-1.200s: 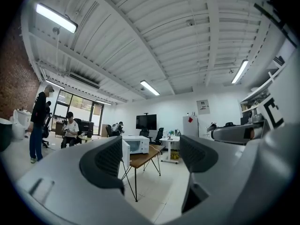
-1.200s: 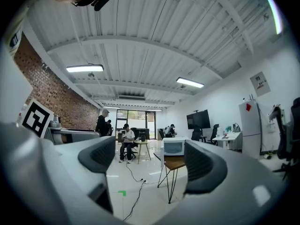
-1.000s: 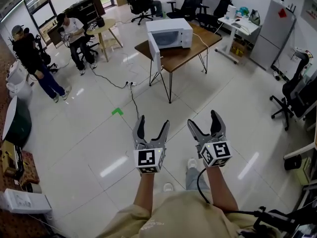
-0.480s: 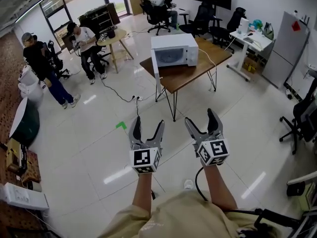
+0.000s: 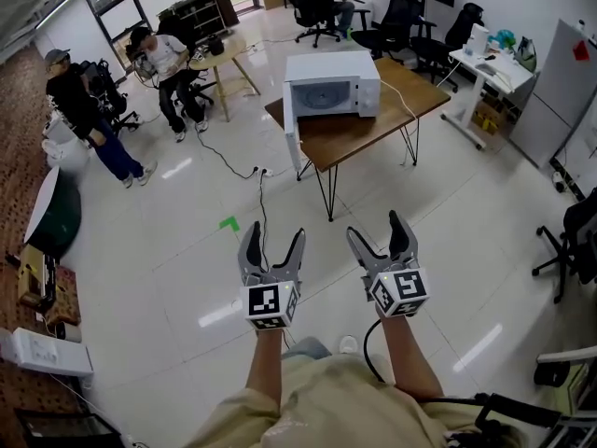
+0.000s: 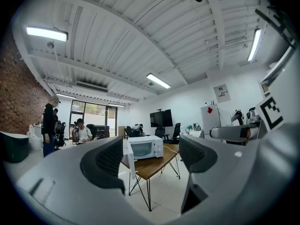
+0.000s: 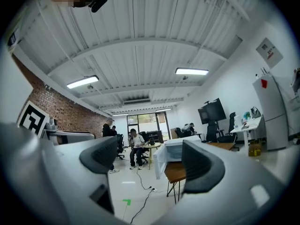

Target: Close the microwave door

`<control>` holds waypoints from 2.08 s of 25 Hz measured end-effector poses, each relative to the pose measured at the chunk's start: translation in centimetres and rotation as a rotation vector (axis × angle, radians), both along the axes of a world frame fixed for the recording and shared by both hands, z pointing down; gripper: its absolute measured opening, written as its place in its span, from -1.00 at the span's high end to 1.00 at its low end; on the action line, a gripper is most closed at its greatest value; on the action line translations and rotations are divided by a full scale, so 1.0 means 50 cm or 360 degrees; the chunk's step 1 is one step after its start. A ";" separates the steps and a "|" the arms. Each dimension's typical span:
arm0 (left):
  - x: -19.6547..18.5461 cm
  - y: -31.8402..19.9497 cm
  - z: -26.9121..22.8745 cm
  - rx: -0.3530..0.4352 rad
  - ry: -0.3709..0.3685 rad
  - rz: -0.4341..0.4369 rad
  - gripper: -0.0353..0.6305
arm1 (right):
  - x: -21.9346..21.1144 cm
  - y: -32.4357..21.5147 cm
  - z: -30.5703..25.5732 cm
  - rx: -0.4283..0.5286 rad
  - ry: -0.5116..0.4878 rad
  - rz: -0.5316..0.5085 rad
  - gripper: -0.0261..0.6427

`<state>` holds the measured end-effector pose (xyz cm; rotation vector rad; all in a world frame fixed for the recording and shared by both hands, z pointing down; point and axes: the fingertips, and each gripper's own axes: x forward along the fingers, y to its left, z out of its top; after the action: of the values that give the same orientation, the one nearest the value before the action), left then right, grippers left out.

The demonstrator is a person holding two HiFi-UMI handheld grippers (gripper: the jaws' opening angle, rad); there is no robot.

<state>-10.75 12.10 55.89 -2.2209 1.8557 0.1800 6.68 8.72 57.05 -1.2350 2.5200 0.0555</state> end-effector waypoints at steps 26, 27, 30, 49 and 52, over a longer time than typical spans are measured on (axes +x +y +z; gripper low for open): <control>-0.316 -0.578 -0.087 0.0038 0.0148 0.0192 -0.24 | -0.329 -0.527 -0.095 0.0006 0.0188 0.0158 -0.33; -0.327 -0.596 -0.090 0.0044 0.0147 0.0200 -0.24 | -0.340 -0.543 -0.094 0.0005 0.0191 0.0163 -0.33; -0.344 -0.653 -0.084 0.0036 0.0151 0.0225 -0.24 | -0.362 -0.597 -0.081 -0.0020 0.0199 0.0164 -0.33; -0.083 -1.001 -0.149 0.0057 0.0054 0.0031 -0.23 | -0.121 -1.000 -0.159 0.0075 0.0078 -0.0061 -0.32; -0.019 -1.055 -0.157 0.0068 0.0027 -0.0005 -0.23 | -0.063 -1.061 -0.166 0.0078 0.0046 -0.0117 -0.31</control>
<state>-11.71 -40.64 48.02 -2.1945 1.8462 0.2365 3.55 -44.36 48.77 -1.1293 2.5707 0.1174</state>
